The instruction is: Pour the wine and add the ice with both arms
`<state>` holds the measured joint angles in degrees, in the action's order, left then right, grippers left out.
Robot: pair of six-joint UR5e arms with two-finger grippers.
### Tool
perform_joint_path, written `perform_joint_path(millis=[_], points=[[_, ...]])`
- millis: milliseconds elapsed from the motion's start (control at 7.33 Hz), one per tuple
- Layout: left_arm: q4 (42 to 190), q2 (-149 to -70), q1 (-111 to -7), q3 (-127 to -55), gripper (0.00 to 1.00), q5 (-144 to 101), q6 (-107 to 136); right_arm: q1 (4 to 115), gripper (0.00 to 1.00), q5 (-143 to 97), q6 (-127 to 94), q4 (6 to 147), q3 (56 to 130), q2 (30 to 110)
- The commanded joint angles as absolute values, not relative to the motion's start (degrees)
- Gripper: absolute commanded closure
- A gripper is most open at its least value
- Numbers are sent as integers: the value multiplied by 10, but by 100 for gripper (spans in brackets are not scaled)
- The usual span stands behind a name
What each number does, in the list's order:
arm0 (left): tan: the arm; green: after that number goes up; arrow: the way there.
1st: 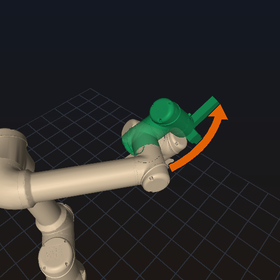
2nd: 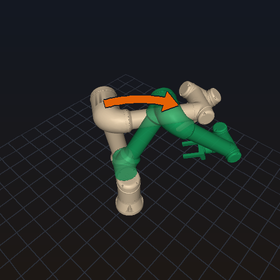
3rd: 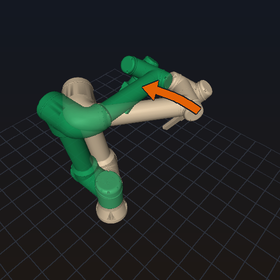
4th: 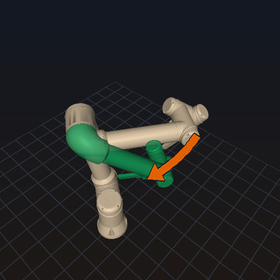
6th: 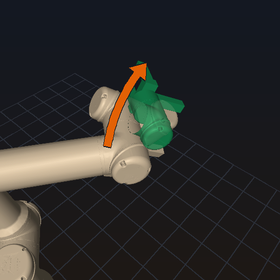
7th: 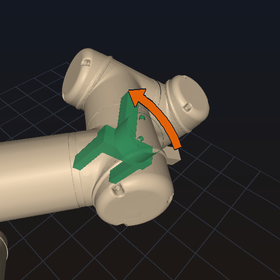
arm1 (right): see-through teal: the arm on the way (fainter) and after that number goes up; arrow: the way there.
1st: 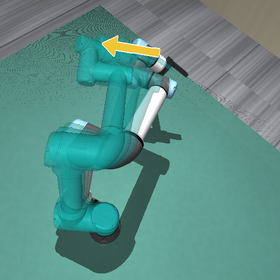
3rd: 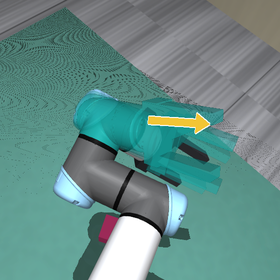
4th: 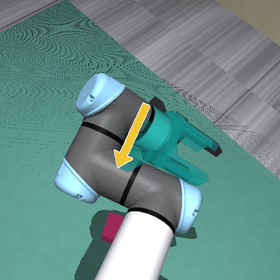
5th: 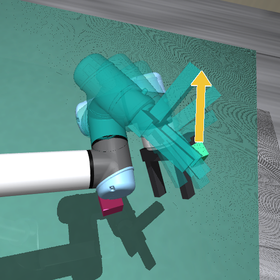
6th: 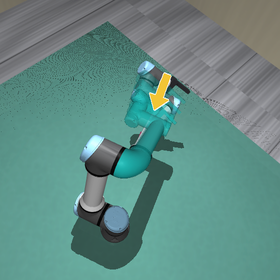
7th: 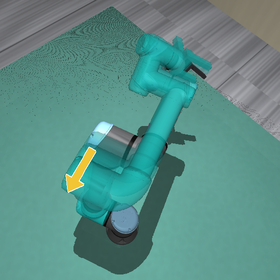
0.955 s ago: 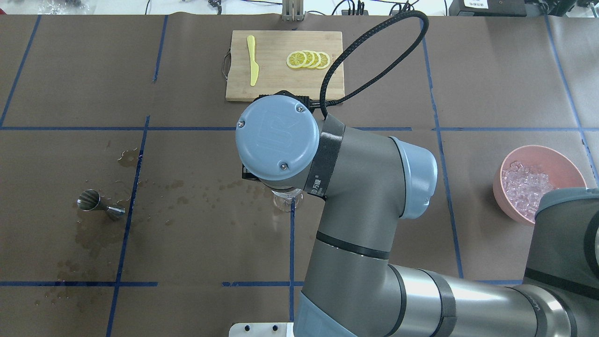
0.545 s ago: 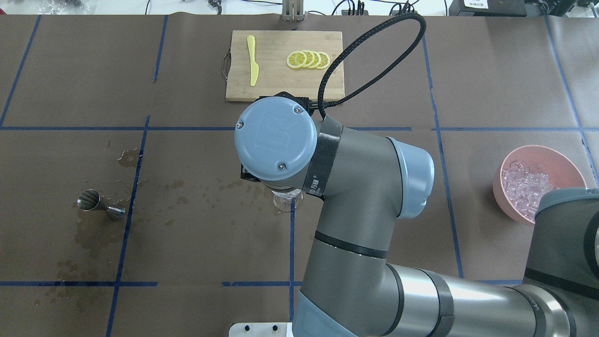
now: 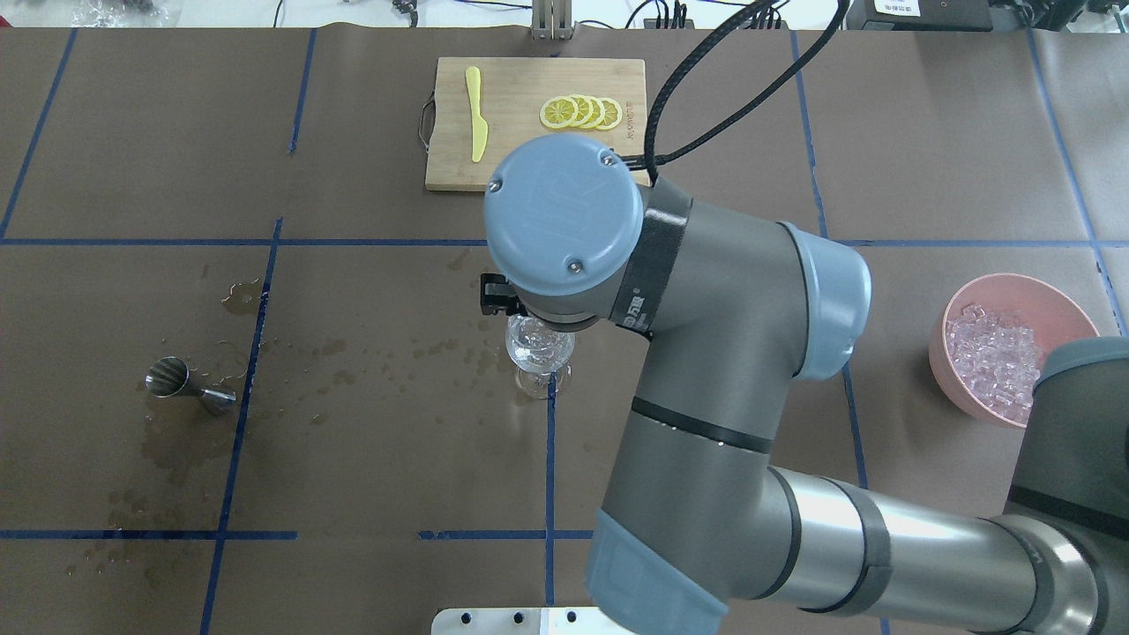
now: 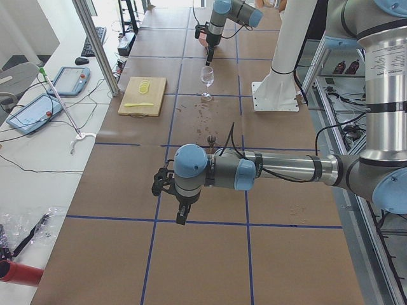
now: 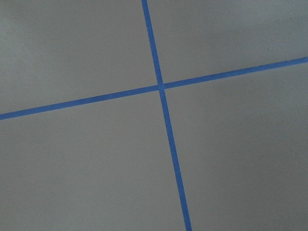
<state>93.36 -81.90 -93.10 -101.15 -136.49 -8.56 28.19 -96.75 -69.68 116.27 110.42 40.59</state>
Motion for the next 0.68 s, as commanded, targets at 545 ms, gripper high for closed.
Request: perform_joint_path(millis=[545], points=[[933,-814,-933,-1014,0,-1365,-86,633,0,-1215,-174,1069,1155,735]])
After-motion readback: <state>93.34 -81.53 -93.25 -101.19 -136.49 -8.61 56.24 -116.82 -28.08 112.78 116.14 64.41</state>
